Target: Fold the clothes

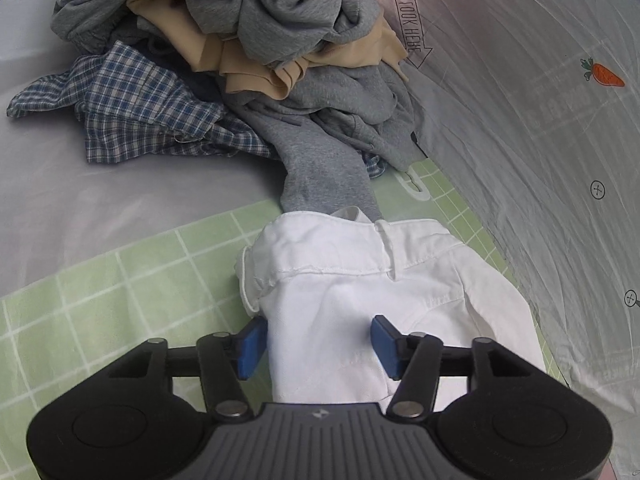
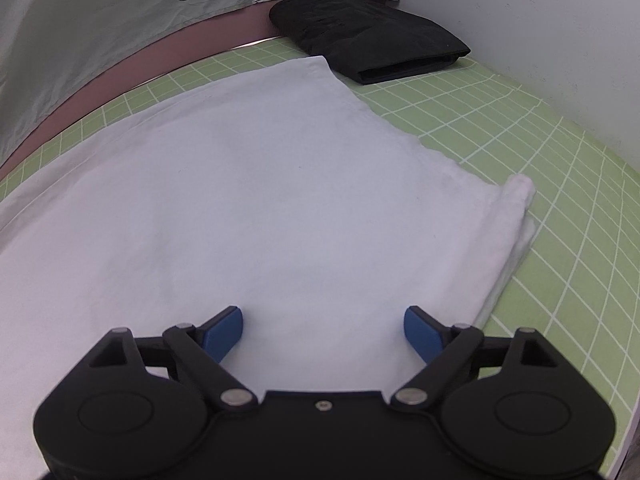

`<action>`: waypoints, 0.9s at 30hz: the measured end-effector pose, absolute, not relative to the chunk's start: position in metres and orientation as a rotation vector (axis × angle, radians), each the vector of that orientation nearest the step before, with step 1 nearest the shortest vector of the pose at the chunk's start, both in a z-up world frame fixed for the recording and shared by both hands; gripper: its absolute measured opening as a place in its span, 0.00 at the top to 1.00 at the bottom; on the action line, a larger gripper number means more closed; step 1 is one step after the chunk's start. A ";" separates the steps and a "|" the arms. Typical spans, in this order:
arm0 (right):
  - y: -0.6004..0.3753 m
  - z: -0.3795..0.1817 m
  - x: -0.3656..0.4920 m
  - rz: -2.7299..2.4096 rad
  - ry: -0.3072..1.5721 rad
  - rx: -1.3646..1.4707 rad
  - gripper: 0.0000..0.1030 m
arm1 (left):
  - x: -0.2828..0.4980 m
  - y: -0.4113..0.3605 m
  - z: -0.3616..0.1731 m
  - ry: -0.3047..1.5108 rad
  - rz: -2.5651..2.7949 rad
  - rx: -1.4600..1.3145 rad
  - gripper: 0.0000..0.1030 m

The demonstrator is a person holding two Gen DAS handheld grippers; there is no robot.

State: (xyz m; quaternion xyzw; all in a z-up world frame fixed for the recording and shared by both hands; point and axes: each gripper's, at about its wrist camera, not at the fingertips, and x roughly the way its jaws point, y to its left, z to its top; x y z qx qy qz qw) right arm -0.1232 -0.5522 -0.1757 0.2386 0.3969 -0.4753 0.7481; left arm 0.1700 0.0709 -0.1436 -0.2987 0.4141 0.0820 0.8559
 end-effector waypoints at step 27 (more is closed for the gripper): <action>-0.579 -0.169 -0.159 -1.094 0.794 0.626 0.27 | 0.145 -0.063 -0.055 0.701 -0.257 -0.357 0.91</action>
